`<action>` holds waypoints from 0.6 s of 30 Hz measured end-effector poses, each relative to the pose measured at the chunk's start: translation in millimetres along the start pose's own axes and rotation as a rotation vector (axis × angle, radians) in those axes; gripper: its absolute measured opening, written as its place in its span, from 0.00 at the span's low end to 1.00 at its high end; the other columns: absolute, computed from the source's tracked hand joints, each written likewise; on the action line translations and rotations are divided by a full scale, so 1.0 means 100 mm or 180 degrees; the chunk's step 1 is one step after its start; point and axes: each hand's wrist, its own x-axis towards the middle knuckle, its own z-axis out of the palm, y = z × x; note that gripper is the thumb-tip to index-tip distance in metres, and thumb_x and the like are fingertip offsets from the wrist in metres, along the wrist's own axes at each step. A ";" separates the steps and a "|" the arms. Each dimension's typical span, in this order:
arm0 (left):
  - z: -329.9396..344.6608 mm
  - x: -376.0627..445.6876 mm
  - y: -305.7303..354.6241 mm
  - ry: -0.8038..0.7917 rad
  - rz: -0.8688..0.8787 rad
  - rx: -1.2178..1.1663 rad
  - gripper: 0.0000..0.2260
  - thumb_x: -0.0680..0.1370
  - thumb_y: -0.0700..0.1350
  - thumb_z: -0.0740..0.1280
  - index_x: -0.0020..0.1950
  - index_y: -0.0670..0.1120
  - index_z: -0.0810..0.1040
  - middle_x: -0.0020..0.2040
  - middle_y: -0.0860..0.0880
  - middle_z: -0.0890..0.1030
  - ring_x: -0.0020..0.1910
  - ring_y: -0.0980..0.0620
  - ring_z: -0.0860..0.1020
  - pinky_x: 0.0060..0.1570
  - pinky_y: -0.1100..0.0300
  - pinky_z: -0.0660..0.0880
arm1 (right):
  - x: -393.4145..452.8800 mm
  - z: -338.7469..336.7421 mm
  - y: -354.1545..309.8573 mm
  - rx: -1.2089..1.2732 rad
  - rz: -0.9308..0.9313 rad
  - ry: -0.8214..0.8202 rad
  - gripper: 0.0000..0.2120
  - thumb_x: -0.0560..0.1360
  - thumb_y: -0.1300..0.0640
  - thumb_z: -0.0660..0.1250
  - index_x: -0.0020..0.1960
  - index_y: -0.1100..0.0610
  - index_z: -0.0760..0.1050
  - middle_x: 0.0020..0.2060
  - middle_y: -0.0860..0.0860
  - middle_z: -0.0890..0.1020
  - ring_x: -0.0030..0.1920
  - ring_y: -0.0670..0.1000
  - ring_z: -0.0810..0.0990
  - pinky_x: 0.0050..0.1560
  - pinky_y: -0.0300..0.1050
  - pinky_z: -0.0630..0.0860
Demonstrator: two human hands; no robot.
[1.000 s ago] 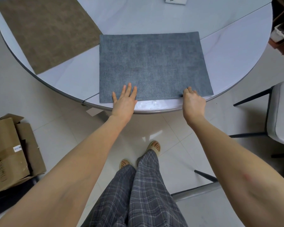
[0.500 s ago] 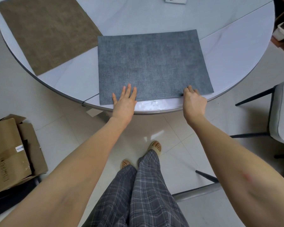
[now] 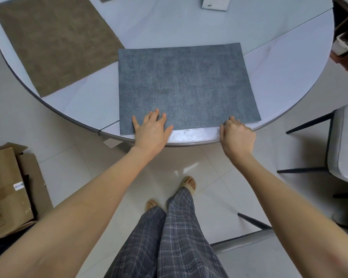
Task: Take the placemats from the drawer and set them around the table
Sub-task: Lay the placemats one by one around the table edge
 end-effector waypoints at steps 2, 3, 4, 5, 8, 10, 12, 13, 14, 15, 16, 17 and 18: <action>-0.12 0.13 0.02 0.0306 -0.0012 0.0168 0.19 0.82 0.56 0.55 0.62 0.47 0.78 0.64 0.47 0.74 0.66 0.45 0.69 0.72 0.36 0.50 | 0.11 -0.04 0.01 0.0186 -0.0129 0.0301 0.13 0.73 0.59 0.66 0.31 0.61 0.73 0.28 0.57 0.78 0.32 0.59 0.79 0.40 0.48 0.76; -0.16 0.22 0.05 0.0454 0.0014 0.0200 0.18 0.82 0.55 0.56 0.58 0.46 0.80 0.60 0.46 0.75 0.63 0.44 0.70 0.73 0.38 0.50 | 0.20 -0.03 0.00 0.0336 -0.0235 0.0367 0.13 0.75 0.58 0.62 0.33 0.61 0.74 0.31 0.58 0.80 0.38 0.60 0.81 0.48 0.51 0.76; -0.19 0.32 0.09 0.0590 0.0080 0.0163 0.17 0.82 0.54 0.56 0.58 0.46 0.80 0.59 0.46 0.76 0.63 0.44 0.70 0.73 0.40 0.50 | 0.33 0.02 -0.04 0.0446 -0.0391 0.0385 0.13 0.76 0.57 0.60 0.37 0.61 0.76 0.37 0.58 0.81 0.46 0.61 0.81 0.55 0.52 0.74; -0.19 0.43 0.15 0.0655 0.0173 0.0067 0.16 0.82 0.53 0.57 0.62 0.46 0.77 0.62 0.45 0.75 0.65 0.43 0.69 0.74 0.41 0.50 | 0.47 0.08 -0.10 0.0561 -0.0531 0.0358 0.12 0.77 0.57 0.58 0.42 0.62 0.77 0.45 0.59 0.81 0.54 0.62 0.79 0.60 0.53 0.71; 0.01 0.66 0.34 0.0285 0.0313 -0.0042 0.25 0.82 0.55 0.54 0.78 0.49 0.56 0.78 0.45 0.56 0.78 0.43 0.51 0.74 0.40 0.42 | 0.77 0.28 -0.34 0.0768 -0.0689 -0.0150 0.19 0.79 0.53 0.57 0.65 0.62 0.71 0.69 0.62 0.69 0.73 0.61 0.63 0.73 0.54 0.58; 0.20 0.70 0.39 0.0173 0.0290 0.0171 0.27 0.83 0.58 0.49 0.80 0.51 0.46 0.80 0.48 0.46 0.79 0.45 0.43 0.73 0.37 0.39 | 0.81 0.43 -0.39 0.0786 -0.0659 -0.0440 0.26 0.81 0.48 0.52 0.76 0.58 0.59 0.76 0.58 0.57 0.77 0.57 0.52 0.76 0.52 0.48; 0.27 0.71 0.38 0.0229 0.0254 0.0303 0.27 0.83 0.58 0.47 0.80 0.52 0.45 0.80 0.48 0.44 0.78 0.45 0.42 0.73 0.37 0.39 | 0.80 0.53 -0.31 0.0645 -0.0750 -0.0427 0.28 0.81 0.44 0.49 0.78 0.54 0.51 0.78 0.54 0.51 0.78 0.55 0.48 0.76 0.51 0.43; 0.26 0.71 0.38 0.0208 0.0253 0.0339 0.27 0.83 0.58 0.47 0.80 0.51 0.46 0.80 0.48 0.45 0.78 0.45 0.42 0.73 0.37 0.39 | 0.79 0.55 -0.22 0.0590 -0.0779 -0.0424 0.29 0.81 0.42 0.48 0.78 0.52 0.49 0.78 0.53 0.51 0.78 0.54 0.47 0.76 0.51 0.42; 0.22 0.71 0.38 0.0164 0.0247 0.0361 0.27 0.83 0.58 0.47 0.80 0.51 0.46 0.80 0.48 0.45 0.78 0.45 0.42 0.73 0.36 0.39 | 0.78 0.54 -0.11 0.0560 -0.0748 -0.0452 0.29 0.81 0.42 0.48 0.78 0.51 0.49 0.78 0.52 0.50 0.78 0.54 0.47 0.76 0.51 0.42; 0.19 0.72 0.39 0.0104 0.0248 0.0374 0.27 0.83 0.58 0.47 0.80 0.51 0.46 0.80 0.48 0.45 0.78 0.44 0.43 0.73 0.36 0.40 | 0.77 0.52 0.02 0.0551 -0.0639 -0.0489 0.29 0.81 0.41 0.48 0.78 0.51 0.48 0.78 0.52 0.50 0.78 0.54 0.47 0.76 0.51 0.42; 0.16 0.73 0.41 0.0037 0.0260 0.0390 0.27 0.83 0.58 0.48 0.80 0.51 0.46 0.80 0.47 0.45 0.78 0.44 0.43 0.73 0.36 0.41 | 0.75 0.51 0.15 0.0550 -0.0471 -0.0521 0.29 0.81 0.42 0.48 0.78 0.51 0.48 0.78 0.52 0.50 0.78 0.54 0.46 0.76 0.51 0.42; 0.14 0.73 0.43 -0.0021 0.0259 0.0402 0.27 0.83 0.57 0.48 0.80 0.50 0.46 0.80 0.47 0.45 0.78 0.43 0.43 0.73 0.35 0.42 | 0.73 0.49 0.28 0.0551 -0.0304 -0.0539 0.29 0.81 0.42 0.48 0.78 0.51 0.47 0.78 0.52 0.49 0.78 0.54 0.46 0.76 0.51 0.42; 0.12 0.74 0.44 -0.0065 0.0253 0.0414 0.27 0.83 0.57 0.48 0.80 0.50 0.47 0.80 0.46 0.45 0.78 0.43 0.44 0.73 0.34 0.43 | 0.71 0.48 0.38 0.0559 -0.0157 -0.0554 0.29 0.81 0.43 0.48 0.78 0.52 0.46 0.78 0.52 0.48 0.78 0.53 0.45 0.77 0.50 0.42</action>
